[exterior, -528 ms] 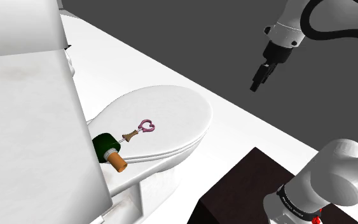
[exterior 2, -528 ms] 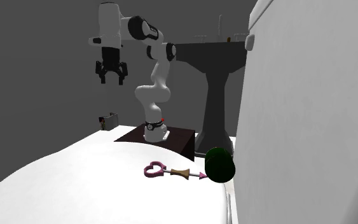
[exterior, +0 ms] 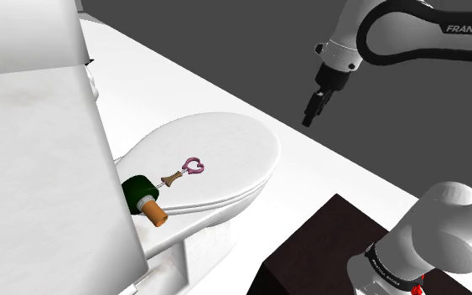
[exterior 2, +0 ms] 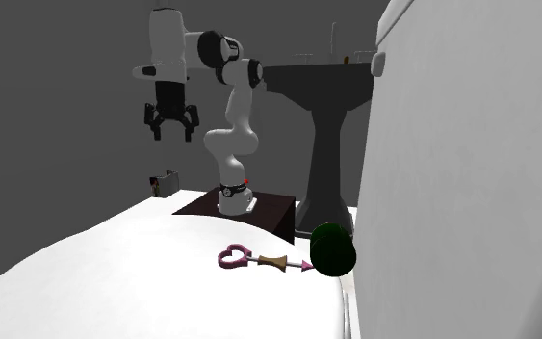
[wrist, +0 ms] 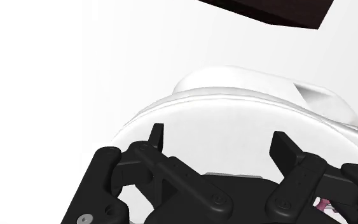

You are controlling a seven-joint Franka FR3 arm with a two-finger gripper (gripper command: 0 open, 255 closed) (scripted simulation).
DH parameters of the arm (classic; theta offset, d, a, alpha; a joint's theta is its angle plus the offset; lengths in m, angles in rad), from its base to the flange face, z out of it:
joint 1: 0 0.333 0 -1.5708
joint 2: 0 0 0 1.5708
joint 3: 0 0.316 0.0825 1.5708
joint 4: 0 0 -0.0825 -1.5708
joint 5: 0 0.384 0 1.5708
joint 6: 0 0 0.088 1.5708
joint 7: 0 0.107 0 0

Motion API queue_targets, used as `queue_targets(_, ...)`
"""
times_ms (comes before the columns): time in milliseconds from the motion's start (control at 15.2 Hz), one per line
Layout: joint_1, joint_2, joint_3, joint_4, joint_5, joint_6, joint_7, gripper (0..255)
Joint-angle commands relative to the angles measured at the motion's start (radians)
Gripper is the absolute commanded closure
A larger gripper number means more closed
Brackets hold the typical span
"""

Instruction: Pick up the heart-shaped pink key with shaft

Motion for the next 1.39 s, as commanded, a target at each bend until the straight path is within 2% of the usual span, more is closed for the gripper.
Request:
queue_targets(0, 0.019, 0.056, 0.015, 0.019, 0.013, 0.039, -0.005, 0)
queue_targets(726, 0.116, 0.369, 0.109, 0.158, 0.063, 0.217, -0.02, 0)
queue_targets(1320, 0.186, 0.632, 0.186, 0.341, 0.055, 0.302, -0.023, 0)
